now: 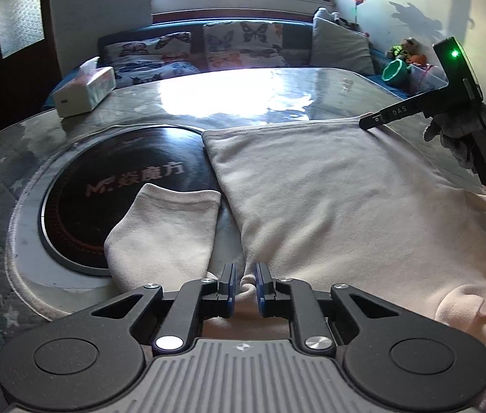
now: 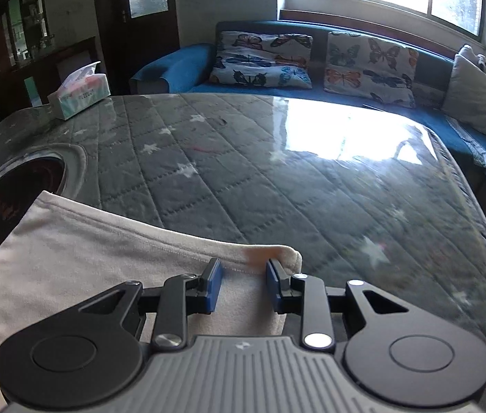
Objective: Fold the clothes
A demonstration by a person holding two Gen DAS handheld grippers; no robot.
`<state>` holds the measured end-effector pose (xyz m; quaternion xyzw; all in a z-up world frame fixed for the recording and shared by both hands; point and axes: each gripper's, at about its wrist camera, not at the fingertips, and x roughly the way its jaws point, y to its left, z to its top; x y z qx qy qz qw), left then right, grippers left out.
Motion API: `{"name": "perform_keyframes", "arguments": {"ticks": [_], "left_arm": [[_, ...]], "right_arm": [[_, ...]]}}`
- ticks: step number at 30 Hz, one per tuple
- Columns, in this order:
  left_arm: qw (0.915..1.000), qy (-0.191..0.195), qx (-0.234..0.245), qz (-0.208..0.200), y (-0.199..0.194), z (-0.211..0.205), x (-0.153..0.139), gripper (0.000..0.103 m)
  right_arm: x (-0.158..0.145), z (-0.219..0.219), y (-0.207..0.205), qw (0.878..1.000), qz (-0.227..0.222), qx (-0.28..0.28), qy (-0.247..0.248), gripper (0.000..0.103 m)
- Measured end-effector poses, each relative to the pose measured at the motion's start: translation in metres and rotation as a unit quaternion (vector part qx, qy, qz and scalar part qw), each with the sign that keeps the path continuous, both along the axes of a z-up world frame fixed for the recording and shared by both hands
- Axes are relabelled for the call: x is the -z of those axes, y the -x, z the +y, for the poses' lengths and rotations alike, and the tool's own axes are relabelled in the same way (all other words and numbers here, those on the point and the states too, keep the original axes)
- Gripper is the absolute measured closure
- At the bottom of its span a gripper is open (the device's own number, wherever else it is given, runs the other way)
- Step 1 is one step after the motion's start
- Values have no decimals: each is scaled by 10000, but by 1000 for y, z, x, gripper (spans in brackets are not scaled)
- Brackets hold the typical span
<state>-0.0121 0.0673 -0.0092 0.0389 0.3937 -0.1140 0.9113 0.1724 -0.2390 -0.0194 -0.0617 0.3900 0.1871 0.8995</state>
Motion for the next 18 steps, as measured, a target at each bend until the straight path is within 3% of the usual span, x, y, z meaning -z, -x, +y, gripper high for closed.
{"name": "perform_keyframes", "arguments": {"ticks": [8,14,18], "left_arm": [[9998,206,-15,-73,0,8,-11,86],[9986,-134,-237,-462,-28,6,-16,86],[9983,-290,-298,-404,-52,6,-6,86]], "right_arm": [[-11,17,-1,9997,-33,-221,88,75],[-34,15,36,9984,-171,-529,-66,75],[-47,14,67,9965,-227,-780,-171,75]]}}
